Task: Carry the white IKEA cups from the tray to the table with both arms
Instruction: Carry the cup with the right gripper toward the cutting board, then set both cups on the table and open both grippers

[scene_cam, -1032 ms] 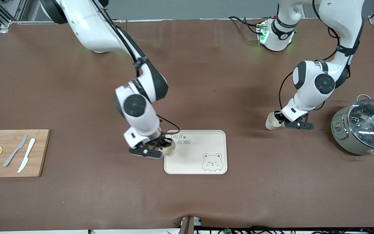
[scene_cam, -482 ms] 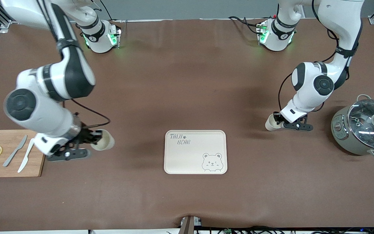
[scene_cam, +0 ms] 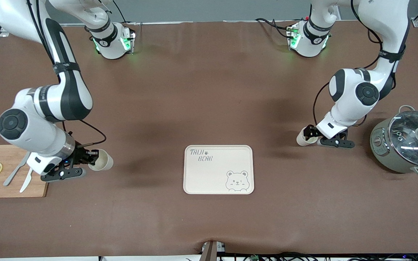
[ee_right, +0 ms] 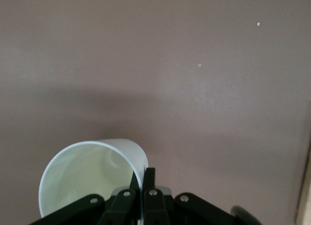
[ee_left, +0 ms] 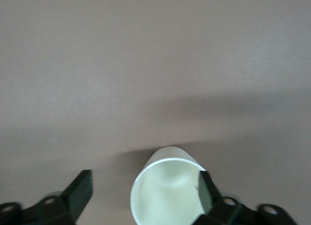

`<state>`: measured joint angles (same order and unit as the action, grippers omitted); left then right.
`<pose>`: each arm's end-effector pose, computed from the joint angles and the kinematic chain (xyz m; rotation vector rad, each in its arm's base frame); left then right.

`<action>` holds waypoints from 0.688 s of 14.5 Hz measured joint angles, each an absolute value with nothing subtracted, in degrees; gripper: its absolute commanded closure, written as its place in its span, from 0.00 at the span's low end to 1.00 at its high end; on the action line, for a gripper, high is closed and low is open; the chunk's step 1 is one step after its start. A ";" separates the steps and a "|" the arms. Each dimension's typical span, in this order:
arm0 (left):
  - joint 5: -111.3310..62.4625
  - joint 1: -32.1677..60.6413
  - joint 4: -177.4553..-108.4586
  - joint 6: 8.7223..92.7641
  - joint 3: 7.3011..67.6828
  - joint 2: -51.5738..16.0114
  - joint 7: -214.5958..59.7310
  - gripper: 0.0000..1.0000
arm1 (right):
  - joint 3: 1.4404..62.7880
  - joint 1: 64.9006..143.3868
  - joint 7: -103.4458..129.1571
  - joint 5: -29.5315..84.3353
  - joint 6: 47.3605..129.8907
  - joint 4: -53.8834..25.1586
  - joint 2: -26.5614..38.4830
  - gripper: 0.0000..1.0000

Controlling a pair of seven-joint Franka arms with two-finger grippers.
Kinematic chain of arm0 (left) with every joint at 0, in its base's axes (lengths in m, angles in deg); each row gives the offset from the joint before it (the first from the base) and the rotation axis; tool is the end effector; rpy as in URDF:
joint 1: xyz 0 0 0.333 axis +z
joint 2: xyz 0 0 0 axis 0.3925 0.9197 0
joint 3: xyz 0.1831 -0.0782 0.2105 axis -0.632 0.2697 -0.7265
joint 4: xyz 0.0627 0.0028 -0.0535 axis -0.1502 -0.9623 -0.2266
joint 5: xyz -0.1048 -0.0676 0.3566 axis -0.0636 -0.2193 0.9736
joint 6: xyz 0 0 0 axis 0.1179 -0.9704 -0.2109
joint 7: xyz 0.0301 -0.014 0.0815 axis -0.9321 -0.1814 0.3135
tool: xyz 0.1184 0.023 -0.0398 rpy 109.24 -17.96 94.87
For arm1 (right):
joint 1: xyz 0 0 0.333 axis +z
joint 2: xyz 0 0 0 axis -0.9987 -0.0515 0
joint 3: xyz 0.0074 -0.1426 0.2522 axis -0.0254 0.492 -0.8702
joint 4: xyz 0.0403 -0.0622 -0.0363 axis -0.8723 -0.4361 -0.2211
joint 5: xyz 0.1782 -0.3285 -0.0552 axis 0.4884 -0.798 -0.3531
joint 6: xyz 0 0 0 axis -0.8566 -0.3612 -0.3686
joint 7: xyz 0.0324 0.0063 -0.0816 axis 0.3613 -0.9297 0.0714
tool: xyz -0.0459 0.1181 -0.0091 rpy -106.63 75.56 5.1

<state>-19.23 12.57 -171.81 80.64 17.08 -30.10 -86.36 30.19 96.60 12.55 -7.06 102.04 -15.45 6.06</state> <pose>0.5334 -0.0779 0.2393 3.0968 -0.2123 0.1363 0.6402 0.0724 0.3150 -3.1150 -0.2631 -0.1506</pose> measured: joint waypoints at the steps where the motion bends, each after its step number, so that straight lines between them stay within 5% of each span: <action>1: -19.26 12.81 -170.56 77.82 17.07 -30.98 -86.35 0.00 | 30.19 96.34 13.11 -7.06 106.89 -19.63 6.57 1.00; 6: -19.48 13.14 -155.18 62.02 17.06 -32.87 -79.59 0.00 | 30.18 95.72 13.29 -7.07 119.97 -29.99 6.87 1.00; 10: -19.48 13.14 -147.66 60.24 17.00 -32.27 -72.56 0.00 | 30.16 95.65 13.31 -7.07 122.17 -30.95 5.72 1.00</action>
<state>-19.48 13.14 -147.66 60.24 17.00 -32.27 -72.56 30.16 95.65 13.31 -7.07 122.17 -30.95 5.72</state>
